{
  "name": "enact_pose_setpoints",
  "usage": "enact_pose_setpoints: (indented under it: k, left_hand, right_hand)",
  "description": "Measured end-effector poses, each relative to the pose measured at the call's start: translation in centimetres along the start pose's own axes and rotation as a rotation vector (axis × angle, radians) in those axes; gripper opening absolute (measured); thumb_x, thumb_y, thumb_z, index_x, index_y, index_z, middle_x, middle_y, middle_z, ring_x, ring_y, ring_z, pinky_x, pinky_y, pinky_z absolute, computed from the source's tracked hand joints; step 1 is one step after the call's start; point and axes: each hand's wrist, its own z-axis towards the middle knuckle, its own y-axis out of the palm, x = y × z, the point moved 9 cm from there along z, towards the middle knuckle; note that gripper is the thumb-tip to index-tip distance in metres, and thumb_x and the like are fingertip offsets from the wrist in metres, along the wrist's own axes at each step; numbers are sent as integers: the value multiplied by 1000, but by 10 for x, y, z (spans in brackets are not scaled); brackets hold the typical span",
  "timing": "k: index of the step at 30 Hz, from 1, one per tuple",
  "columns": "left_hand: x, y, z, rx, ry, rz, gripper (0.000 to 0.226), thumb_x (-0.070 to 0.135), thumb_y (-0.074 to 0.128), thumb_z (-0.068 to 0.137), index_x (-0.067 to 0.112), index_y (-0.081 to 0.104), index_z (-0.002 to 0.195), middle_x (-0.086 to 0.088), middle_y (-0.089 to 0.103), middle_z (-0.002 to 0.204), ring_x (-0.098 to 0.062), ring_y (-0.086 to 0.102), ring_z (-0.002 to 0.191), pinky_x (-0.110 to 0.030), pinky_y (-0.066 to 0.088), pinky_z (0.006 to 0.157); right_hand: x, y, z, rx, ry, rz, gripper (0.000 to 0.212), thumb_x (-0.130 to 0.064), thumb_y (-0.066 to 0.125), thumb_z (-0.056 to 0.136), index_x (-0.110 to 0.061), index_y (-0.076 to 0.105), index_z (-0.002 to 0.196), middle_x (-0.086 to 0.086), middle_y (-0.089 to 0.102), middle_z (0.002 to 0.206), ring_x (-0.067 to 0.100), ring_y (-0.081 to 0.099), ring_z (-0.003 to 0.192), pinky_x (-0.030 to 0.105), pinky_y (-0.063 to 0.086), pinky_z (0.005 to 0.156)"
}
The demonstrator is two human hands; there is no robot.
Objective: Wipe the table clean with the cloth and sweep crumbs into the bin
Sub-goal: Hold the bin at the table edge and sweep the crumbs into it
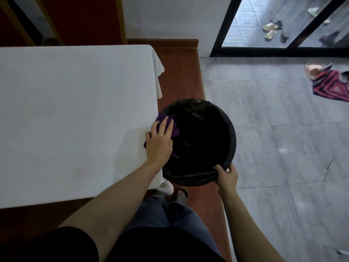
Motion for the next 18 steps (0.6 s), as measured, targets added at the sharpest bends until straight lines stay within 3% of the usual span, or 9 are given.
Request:
enact_pose_setpoints:
  k: [10, 18]
  left_hand:
    - [-19, -24, 2, 123, 41, -64, 65, 12, 54, 87, 14, 38, 150, -9, 40, 153, -34, 43, 131, -49, 47, 92]
    - [-102, -53, 1, 221, -141, -22, 68, 7, 56, 86, 10, 37, 151, -16, 41, 151, -40, 43, 126, -54, 42, 90]
  right_hand:
    - [-3, -9, 4, 17, 18, 0, 21, 3, 60, 84, -18, 58, 86, 11, 61, 81, 26, 60, 76, 42, 53, 72]
    - [-7, -7, 6, 16, 30, 14, 24, 3, 59, 86, -9, 58, 107, 7, 61, 83, 22, 61, 76, 40, 55, 68]
